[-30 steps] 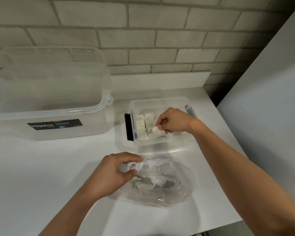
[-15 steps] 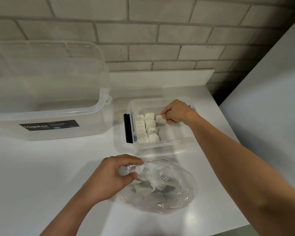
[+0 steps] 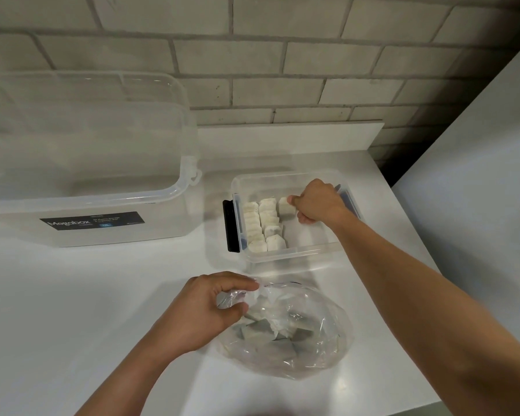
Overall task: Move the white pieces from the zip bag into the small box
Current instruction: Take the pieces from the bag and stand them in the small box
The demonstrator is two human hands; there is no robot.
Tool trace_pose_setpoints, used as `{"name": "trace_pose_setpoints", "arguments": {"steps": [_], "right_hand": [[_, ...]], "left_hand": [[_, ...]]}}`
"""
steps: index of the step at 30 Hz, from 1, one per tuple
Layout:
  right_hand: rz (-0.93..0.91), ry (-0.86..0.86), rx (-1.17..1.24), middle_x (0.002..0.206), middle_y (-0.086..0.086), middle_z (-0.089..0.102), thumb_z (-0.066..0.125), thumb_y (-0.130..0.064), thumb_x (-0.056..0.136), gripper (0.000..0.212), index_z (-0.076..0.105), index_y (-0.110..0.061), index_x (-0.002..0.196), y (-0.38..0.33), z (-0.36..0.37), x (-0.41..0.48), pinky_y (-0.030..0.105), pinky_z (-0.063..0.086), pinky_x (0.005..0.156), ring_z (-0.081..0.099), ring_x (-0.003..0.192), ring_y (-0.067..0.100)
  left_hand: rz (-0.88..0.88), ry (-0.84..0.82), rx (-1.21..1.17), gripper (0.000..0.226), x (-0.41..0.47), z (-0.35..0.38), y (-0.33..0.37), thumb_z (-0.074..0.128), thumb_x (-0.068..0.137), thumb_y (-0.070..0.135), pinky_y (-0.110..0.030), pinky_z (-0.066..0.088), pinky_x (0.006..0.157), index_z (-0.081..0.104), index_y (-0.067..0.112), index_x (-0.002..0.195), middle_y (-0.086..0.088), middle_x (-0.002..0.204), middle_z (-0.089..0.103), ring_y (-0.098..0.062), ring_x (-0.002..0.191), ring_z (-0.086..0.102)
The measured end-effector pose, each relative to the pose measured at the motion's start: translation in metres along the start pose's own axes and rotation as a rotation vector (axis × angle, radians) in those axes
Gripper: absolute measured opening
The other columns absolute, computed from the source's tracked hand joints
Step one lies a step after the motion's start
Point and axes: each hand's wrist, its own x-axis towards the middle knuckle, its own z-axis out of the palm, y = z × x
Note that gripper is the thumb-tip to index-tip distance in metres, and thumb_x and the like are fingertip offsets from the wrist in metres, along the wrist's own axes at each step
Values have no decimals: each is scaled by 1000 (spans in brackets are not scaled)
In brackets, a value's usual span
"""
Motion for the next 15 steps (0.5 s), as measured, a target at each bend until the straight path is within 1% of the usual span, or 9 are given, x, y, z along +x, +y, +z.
{"name": "trace_pose_setpoints", "arguments": {"steps": [2,4,7,9,11,12,13,14,15], "right_hand": [[46,-68,127,81,14,79,66,-36,96,38,74,1,89,0,0,-1,38,65,78,78,73,25],[35,-86,74,73,11,78,71,-37,92,40,74,0,80,1,0,-2,36,64,75,76,67,23],[11,-23,-126,55,0,70,75,-38,87,36,68,-9,67,1,-3,-5,24,49,59,65,53,10],[1,-9,-146,54,-2,65,75,-36,88,33,66,-9,70,0,-4,-8,22,38,51,58,53,6],[-3,0,-173,56,-2,63,75,-36,89,34,65,-9,72,-3,-7,-12,21,34,49,54,57,6],[-8,-9,-199,57,-2,64,76,-36,89,34,65,-10,70,-5,-9,-15,21,38,52,56,57,6],[-18,-28,-227,59,-2,66,76,-35,88,33,65,-10,70,-8,-13,-18,24,48,59,60,58,8],[-24,-47,-243,63,-1,70,77,-32,86,28,67,-10,73,-12,-19,-24,30,57,70,67,62,11],[-41,-57,-245,69,1,74,78,-31,85,22,71,-10,80,-15,-28,-31,35,60,80,72,68,14]], "left_hand": [[-1,1,1,33,0,0,0,77,87,19,-3,40,93,77,45,108,39,115,66,15,113,59],[-1,2,-11,34,-1,-1,0,77,87,18,-3,39,94,77,44,109,39,115,67,15,113,59],[6,1,-5,33,-2,-1,1,77,88,18,-1,38,93,77,42,110,39,115,67,16,113,59],[14,7,-4,33,-2,-1,1,77,88,17,-2,39,94,77,42,110,39,115,67,16,113,59],[19,4,4,34,-2,-1,2,77,87,18,-2,39,95,77,42,111,39,116,67,16,113,59],[23,1,8,34,-2,-1,3,77,88,18,-2,38,95,77,42,111,38,116,67,16,114,59],[25,1,9,34,-2,-2,3,77,88,18,-1,38,94,77,42,112,38,117,67,15,114,59],[27,0,7,35,-3,-3,3,77,87,18,-1,38,94,76,42,113,38,117,66,15,115,58],[29,1,4,37,-4,-4,4,78,87,18,-1,38,94,75,43,114,39,118,66,15,116,58]]}}
